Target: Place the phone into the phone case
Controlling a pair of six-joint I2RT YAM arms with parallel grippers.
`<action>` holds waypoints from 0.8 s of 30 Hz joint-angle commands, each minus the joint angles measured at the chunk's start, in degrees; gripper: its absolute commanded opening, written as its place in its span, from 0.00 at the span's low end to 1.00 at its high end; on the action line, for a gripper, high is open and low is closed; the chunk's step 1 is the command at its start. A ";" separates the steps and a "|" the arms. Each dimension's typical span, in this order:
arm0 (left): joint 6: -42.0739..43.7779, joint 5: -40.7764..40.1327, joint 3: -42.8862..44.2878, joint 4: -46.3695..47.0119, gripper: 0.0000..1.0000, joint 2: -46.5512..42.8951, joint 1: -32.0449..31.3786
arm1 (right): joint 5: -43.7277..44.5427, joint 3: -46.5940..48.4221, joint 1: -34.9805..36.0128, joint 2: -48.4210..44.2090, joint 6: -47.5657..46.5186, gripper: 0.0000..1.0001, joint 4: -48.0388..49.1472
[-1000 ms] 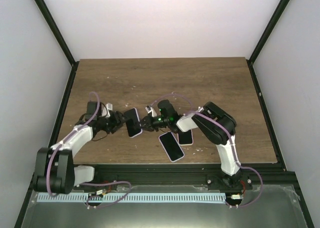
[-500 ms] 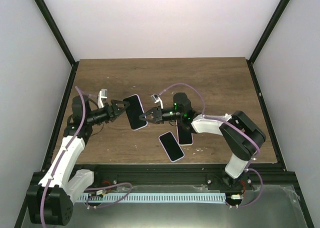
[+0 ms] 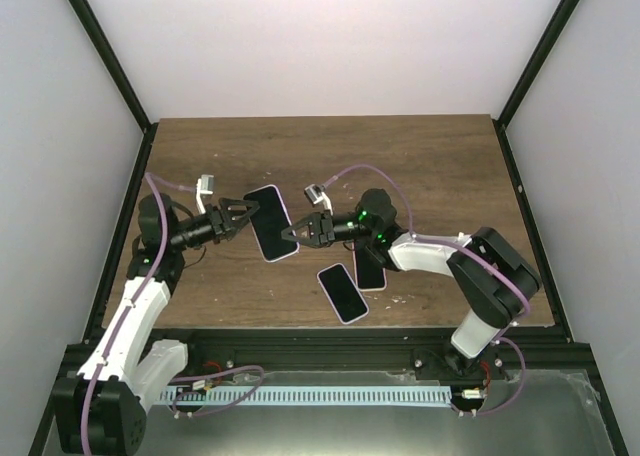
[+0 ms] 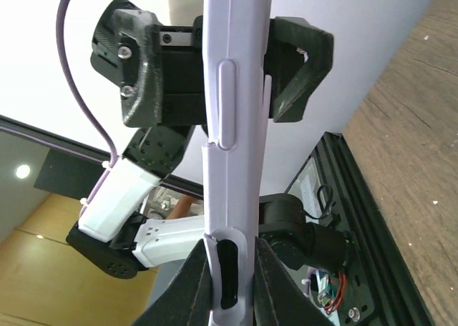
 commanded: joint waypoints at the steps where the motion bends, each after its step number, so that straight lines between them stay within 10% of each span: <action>1: -3.62 2.20 -1.47 6.84 0.71 -0.82 0.22 | -1.68 0.28 -0.02 -2.60 2.24 0.07 8.05; 19: -12.78 2.46 -4.97 20.47 0.01 0.55 0.17 | -1.69 -1.97 0.49 -1.61 5.16 0.23 12.22; 24: -10.20 2.25 -3.92 15.46 0.00 1.46 0.21 | -0.56 -1.83 0.48 -1.99 3.85 0.23 9.51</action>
